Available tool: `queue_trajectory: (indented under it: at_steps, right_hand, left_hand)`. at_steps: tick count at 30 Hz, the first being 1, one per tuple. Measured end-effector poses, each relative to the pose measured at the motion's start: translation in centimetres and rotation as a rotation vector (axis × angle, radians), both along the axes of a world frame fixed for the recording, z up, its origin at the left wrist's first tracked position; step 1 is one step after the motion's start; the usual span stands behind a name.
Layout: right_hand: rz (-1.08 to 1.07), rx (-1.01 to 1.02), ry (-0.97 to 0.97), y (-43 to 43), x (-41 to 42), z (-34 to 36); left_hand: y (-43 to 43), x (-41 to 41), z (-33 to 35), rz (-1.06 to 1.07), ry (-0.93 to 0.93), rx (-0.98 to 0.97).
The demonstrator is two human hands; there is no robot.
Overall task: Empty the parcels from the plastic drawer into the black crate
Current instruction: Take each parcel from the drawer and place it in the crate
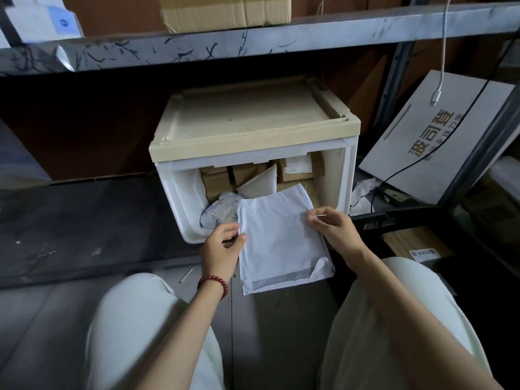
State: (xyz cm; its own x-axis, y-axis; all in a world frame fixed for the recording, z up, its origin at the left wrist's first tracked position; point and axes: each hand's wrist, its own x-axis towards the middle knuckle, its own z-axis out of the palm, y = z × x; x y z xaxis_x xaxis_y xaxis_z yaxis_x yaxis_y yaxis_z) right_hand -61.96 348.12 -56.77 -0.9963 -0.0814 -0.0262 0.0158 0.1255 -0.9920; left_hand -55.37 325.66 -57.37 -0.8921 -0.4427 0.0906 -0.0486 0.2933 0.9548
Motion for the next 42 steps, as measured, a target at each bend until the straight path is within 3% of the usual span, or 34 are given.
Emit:
queue_trajectory:
  at_steps: [9, 17, 21, 25, 34, 42]
  right_hand:
    - [0.162, -0.115, -0.057, 0.8, -0.1, 0.2]
    - [0.086, -0.028, -0.006, 0.3, -0.2, -0.1]
    - [0.014, 0.066, 0.081, 0.3, -0.6, -0.2]
    - [0.033, -0.032, 0.02, 0.4, -0.4, -0.2]
    - [0.068, -0.078, -0.1, 0.1, 0.0, 0.0]
    - [-0.025, 0.086, 0.04, 0.0, 0.3, 1.0]
  left_hand:
    - [-0.4, -0.9, 0.2, -0.012, -0.002, 0.307]
    - [0.1, -1.0, 0.9, -0.047, -0.016, 0.506]
    - [0.0, -0.9, 0.7, -0.072, 0.0, 0.403]
    - [0.0, -0.8, 0.2, -0.117, -0.003, 0.22]
    - [0.1, -0.7, 0.0, -0.147, 0.015, 0.211]
    - [0.9, -0.8, 0.9, -0.162, 0.003, -0.029]
